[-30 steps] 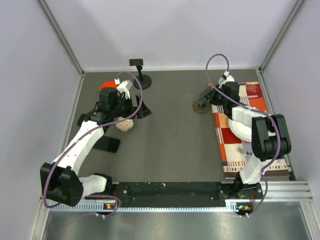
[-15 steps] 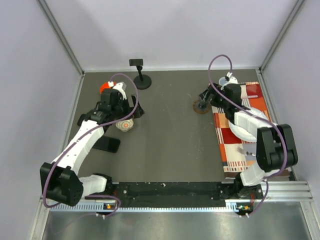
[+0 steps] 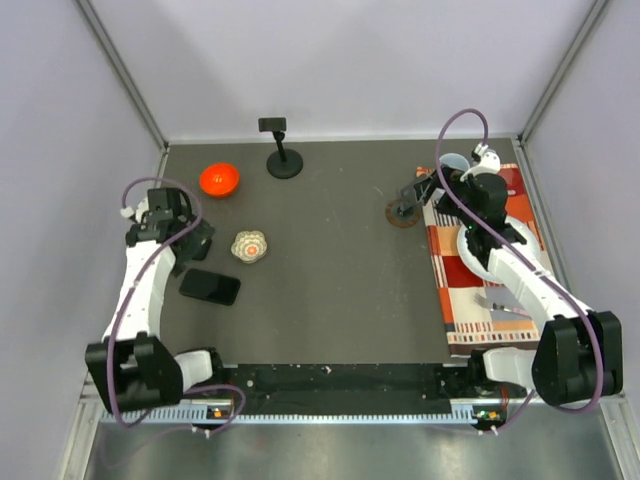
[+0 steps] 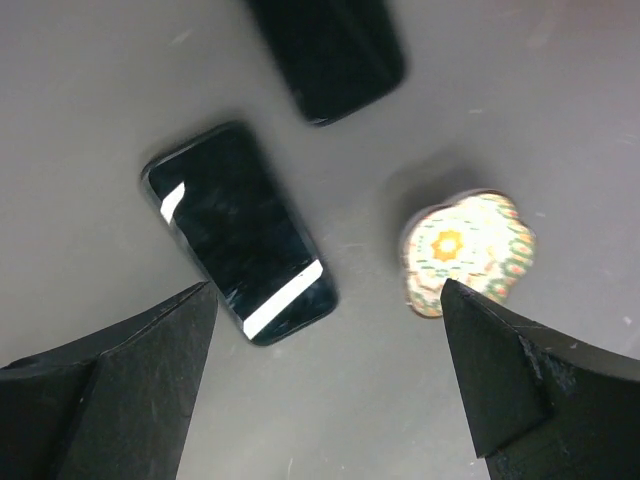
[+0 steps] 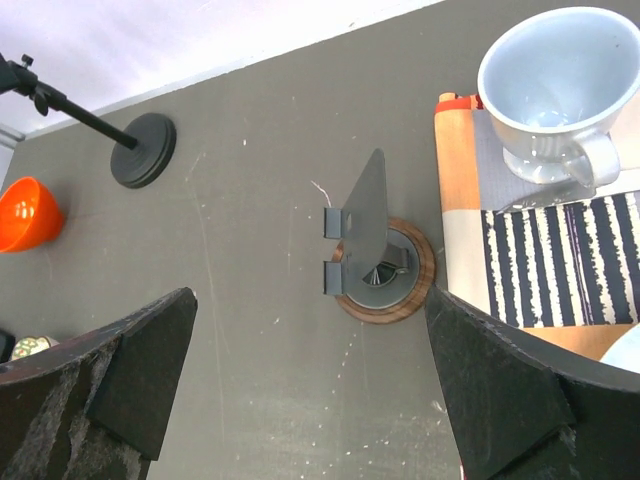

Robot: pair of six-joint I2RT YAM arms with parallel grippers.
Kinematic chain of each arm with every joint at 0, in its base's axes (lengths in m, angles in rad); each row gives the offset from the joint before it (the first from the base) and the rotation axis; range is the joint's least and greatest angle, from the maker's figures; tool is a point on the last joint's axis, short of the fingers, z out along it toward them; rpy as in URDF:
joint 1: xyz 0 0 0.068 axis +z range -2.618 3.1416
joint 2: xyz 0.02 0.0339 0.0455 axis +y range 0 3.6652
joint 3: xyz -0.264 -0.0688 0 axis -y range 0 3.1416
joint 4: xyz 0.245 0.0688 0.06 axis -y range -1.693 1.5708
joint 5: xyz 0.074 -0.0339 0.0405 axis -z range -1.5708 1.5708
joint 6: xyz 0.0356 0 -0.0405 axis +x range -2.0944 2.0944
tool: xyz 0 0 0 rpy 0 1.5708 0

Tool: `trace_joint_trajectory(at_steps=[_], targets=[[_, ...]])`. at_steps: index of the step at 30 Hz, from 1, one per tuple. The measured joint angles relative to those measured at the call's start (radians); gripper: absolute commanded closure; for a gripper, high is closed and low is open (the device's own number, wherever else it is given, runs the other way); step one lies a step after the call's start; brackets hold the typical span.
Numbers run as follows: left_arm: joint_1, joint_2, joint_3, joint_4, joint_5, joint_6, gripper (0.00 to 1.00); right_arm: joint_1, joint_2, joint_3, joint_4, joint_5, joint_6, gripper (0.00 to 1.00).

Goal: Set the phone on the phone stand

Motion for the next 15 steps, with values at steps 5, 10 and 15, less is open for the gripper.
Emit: trace_joint_trajectory(at_steps=[5, 10, 15], targets=[[0.066, 0.192, 0.061, -0.163, 0.014, -0.131, 0.01, 0.000, -0.029, -0.014, -0.013, -0.005, -0.018, 0.03], [0.067, 0.304, 0.061, -0.227, 0.060, -0.229, 0.01, 0.000, -0.072, -0.041, -0.027, -0.005, -0.045, 0.03], [0.076, 0.325, 0.038, -0.225, 0.081, -0.295, 0.01, -0.017, -0.105, -0.061, -0.016, -0.022, -0.061, 0.02]])
